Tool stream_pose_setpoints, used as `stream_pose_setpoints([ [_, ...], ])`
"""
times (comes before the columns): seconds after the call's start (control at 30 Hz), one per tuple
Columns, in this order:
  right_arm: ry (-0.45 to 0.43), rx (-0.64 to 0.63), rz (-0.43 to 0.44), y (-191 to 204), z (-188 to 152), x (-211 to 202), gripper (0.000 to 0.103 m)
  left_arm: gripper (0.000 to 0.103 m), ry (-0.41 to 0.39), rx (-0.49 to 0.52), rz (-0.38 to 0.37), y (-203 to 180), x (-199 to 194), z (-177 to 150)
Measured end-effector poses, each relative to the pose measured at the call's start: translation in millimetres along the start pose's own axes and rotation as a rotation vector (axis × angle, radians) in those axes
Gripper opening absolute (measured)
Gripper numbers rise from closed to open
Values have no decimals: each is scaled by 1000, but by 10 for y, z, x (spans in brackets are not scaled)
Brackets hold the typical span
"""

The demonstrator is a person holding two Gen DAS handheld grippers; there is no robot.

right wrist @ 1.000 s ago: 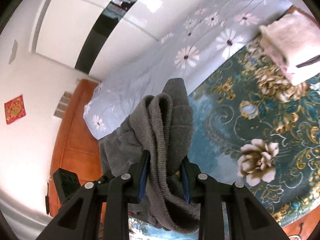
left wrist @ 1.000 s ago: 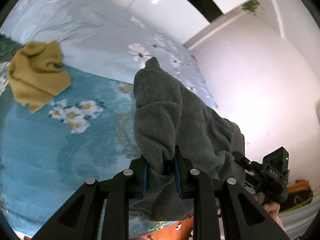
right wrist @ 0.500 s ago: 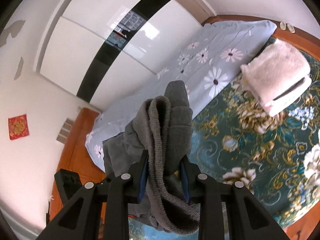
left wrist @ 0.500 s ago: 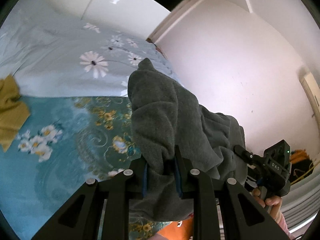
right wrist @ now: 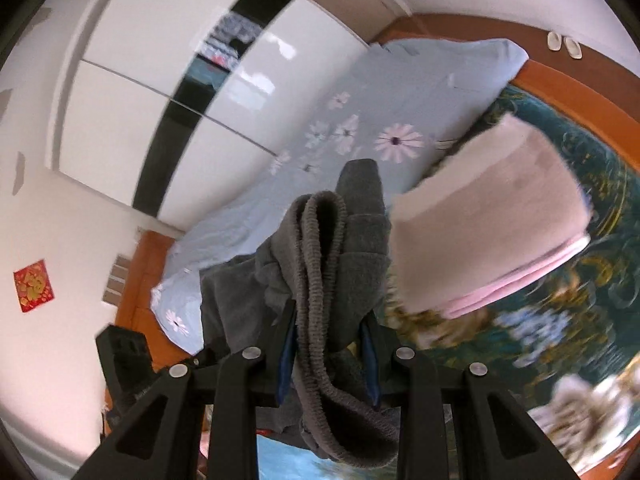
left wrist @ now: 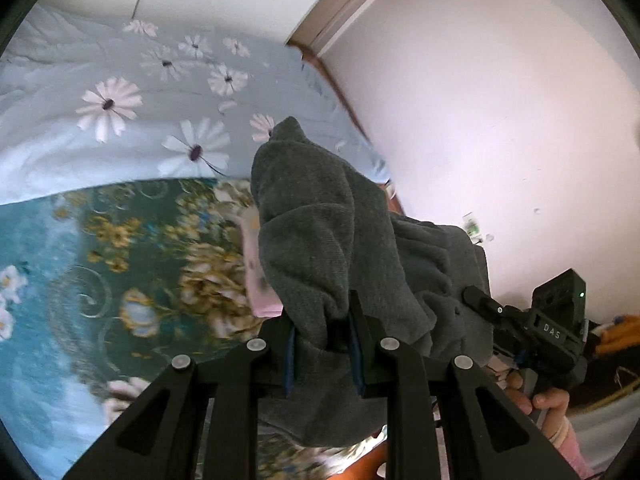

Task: Fold clothes
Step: 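Lift the folded sweatpants with both grippers and carry them toward the pink towel stack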

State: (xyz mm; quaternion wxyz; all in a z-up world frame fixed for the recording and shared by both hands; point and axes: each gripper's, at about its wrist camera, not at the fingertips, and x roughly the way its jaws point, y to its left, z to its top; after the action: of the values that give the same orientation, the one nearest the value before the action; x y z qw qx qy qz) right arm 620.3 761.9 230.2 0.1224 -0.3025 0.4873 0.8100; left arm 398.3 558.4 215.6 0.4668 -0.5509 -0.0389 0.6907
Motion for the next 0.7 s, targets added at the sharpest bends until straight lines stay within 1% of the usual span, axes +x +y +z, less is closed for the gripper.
stream_pose_setpoints([
  [0.1,52,16,-9,-397,367,3,31,22,43,-22,28,-285,418,62],
  [0.17,69,23,-5,-606,556,12,31,22,82,-20,60,-412,658,104],
  [0.27,84,33,3,-871,805,55,31,22,119,-46,72,-493,982,216],
  [0.43,99,77,12,-1243,1194,256,31,22,148,-89,90,-507,1424,448],
  [0.63,135,105,-1,-1571,1513,629,31,22,180,-119,120,-377,1863,683],
  [0.7,141,118,-12,-1674,1555,736,31,22,191,-126,124,-296,1999,727],
])
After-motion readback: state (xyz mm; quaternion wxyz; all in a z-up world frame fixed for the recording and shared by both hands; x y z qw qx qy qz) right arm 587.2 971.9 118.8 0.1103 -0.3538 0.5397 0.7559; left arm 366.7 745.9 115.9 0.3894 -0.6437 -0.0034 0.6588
